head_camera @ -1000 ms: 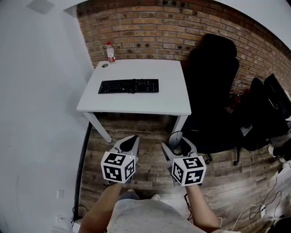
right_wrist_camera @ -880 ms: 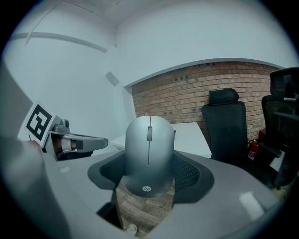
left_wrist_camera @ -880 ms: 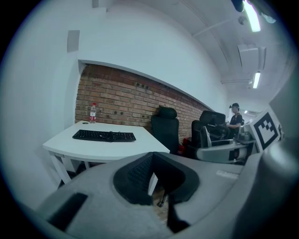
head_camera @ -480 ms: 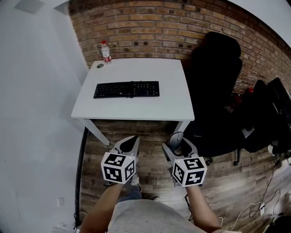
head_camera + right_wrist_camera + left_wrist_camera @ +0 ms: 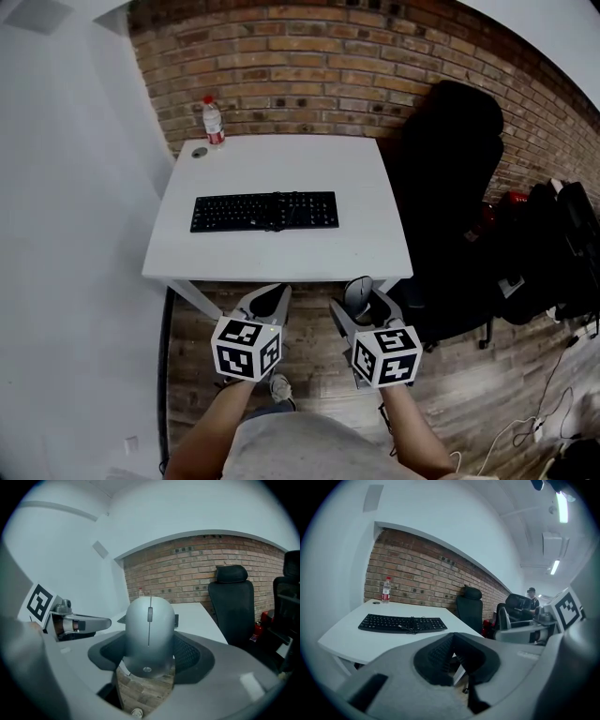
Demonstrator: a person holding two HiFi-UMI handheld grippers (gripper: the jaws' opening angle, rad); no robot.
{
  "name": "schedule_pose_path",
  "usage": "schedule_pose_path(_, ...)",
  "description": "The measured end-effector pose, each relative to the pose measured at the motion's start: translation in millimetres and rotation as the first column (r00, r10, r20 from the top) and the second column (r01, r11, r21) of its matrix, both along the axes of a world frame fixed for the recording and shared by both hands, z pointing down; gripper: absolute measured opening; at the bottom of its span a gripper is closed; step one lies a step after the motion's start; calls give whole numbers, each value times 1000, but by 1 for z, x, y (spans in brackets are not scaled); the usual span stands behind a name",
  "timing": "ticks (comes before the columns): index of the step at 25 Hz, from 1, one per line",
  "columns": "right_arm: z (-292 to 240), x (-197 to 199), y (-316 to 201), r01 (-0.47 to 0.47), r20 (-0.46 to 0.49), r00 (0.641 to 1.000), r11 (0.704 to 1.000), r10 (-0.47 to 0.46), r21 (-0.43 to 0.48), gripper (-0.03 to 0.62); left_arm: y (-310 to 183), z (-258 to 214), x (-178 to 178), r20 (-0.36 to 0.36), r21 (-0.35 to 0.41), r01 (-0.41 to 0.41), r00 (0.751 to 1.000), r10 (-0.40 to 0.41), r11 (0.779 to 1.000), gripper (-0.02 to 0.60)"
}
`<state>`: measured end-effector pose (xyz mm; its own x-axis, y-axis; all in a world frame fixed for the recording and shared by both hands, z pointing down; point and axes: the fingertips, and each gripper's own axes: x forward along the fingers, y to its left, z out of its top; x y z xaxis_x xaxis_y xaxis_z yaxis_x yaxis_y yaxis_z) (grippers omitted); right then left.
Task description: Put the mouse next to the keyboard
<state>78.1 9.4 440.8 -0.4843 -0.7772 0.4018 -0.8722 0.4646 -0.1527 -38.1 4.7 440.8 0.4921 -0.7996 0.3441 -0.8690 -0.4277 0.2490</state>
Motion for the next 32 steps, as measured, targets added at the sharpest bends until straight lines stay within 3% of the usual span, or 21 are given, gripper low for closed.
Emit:
schedule_pose_path(18,-5,-85,-76,-31,-17,999,999,31,-9,310,-68,6,-82,-37,-27,-45,998,44,999,-8)
schedule_pose_path(32,6,-66,-132,-122,-23,992,992,121,-24,310,-124,15,-72,-26,-31,-111,994,111,993,-8)
